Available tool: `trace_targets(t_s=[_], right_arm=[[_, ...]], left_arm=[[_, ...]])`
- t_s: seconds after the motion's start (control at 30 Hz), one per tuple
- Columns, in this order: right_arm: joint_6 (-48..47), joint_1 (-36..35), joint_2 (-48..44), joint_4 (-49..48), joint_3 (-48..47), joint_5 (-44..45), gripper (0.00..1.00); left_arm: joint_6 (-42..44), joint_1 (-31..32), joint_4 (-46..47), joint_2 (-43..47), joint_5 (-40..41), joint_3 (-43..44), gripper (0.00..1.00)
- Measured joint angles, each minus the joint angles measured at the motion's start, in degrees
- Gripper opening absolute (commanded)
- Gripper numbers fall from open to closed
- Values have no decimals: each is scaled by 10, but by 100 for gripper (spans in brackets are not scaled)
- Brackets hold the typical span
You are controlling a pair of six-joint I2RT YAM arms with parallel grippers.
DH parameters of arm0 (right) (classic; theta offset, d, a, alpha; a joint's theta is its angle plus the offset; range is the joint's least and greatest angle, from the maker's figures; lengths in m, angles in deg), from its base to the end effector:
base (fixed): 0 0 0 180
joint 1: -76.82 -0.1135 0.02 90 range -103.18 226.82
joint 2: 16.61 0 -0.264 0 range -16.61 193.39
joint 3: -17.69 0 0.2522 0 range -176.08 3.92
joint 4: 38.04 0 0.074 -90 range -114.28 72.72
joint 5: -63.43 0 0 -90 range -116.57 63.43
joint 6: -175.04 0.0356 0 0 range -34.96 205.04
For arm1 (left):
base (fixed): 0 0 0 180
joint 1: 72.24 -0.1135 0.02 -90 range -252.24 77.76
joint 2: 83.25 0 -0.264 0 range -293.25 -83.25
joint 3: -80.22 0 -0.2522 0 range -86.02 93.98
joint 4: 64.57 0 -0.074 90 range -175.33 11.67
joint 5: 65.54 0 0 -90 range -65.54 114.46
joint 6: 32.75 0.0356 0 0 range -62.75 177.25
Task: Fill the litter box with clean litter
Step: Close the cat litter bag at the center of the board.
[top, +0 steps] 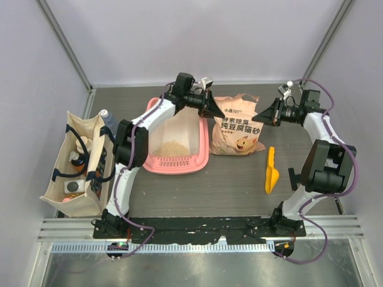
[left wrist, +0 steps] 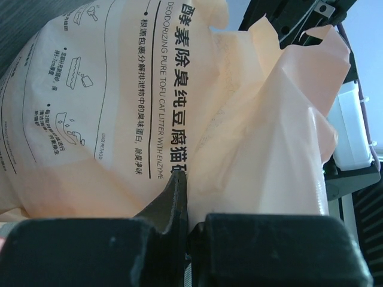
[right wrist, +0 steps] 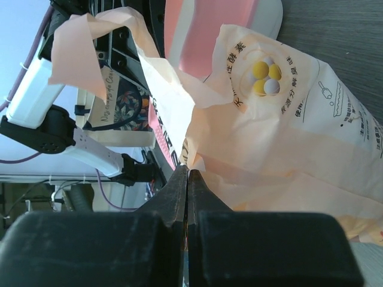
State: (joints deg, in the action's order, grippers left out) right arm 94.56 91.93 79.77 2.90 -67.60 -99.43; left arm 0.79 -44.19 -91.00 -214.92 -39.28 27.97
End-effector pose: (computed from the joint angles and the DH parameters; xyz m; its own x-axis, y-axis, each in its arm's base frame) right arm 0.3456 -0.0581 0.2607 -0.8318 0.2751 -0.4822 -0.3581 0.3978 0.8447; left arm 0.4479 -0.2749 0.2481 -0.9891 0.1091 -0.0991 0.1206 0.2127 -0.9696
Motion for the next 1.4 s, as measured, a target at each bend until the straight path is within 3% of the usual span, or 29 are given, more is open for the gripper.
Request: trace_targets(t_s=[0.03, 0.13, 0.37, 0.47, 0.5, 0.57, 0.6, 0.63, 0.87, 1.2, 1.27, 1.4], right_arm=[[1, 0, 5, 7, -5, -1, 1], [5, 0, 19, 20, -19, -3, 1], [16, 4, 37, 29, -34, -3, 1], [19, 4, 41, 31, -41, 1, 1], [21, 4, 42, 31, -42, 2, 1], [26, 4, 43, 31, -43, 5, 1], [28, 4, 43, 31, -43, 7, 1], [29, 4, 43, 31, -43, 8, 1], [31, 4, 43, 33, -43, 9, 1], [30, 4, 43, 33, -43, 9, 1], [30, 4, 43, 33, -43, 9, 1], [29, 4, 43, 31, -43, 9, 1]], left_arm=[[-5, -1, 5, 0, -1, -2, 11], [-17, -2, 17, 0, -2, -3, 24], [-29, -38, 45, 4, -12, 12, 31], [-28, -38, 64, 4, -12, 17, 46], [-28, -35, 74, 4, -12, 17, 58], [-28, -27, 99, 4, -12, 13, 72], [-27, -24, 113, 5, -13, 8, 90], [-24, -22, 124, 5, -13, 3, 99], [23, -26, 173, 26, 14, -62, 100], [419, -38, 16, 212, 167, -104, 100], [482, -31, 5, 240, 169, -106, 100], [522, 3, 8, 225, 180, -96, 100]])
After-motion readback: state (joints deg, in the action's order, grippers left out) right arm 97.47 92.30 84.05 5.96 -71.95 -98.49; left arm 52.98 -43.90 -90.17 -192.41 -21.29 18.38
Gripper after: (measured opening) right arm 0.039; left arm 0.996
